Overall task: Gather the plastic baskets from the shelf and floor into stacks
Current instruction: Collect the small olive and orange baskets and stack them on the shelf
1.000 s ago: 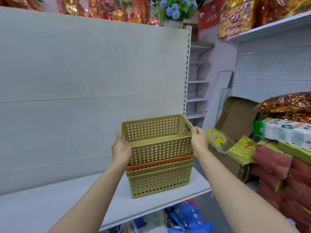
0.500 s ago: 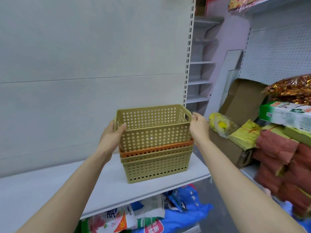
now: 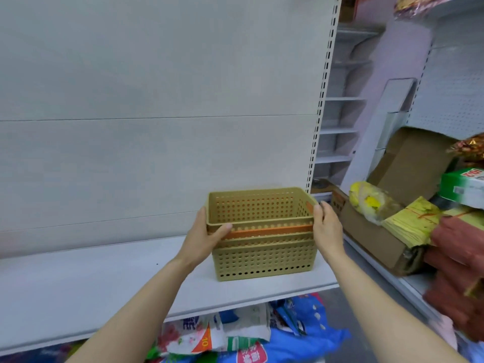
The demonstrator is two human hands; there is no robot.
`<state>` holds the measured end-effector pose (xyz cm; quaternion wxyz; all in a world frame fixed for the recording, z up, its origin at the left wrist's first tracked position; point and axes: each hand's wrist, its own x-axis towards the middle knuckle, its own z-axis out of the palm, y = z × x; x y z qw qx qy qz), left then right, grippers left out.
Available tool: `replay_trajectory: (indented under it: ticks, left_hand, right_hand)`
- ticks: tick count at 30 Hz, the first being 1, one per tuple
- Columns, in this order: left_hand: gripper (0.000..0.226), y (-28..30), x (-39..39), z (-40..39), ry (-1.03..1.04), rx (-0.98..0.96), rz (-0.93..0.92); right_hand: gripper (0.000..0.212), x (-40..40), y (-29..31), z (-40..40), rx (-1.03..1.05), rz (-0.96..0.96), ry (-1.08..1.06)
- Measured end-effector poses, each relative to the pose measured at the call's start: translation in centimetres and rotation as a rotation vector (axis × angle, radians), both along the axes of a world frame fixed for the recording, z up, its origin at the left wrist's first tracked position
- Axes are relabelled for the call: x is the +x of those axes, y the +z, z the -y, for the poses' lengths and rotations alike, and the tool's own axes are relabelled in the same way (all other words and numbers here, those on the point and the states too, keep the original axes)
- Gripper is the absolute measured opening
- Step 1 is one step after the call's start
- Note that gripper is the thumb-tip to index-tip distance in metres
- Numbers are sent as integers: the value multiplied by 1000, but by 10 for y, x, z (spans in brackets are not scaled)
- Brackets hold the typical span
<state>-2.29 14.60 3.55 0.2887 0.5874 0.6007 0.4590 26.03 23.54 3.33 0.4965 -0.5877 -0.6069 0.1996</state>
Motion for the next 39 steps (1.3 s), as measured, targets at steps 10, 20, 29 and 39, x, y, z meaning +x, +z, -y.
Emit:
replay_trajectory:
  ticks: [10,20,29,39]
  left_hand:
    - [89,13,-93,67,282,-18,-969]
    - [80,13,-281,210,605,-46,-1093]
    - [83,-3,-495,340,1086,-334,-869]
    - [84,-21,-556,358,1122,-586,-356]
  right_hand:
    - [58,-111,12,54,436,660,36]
    - [56,-309,6,164,505,602,293]
    - [54,-494,-20,269,456,474,371]
    - [46,-619,-24,302,374,521,540]
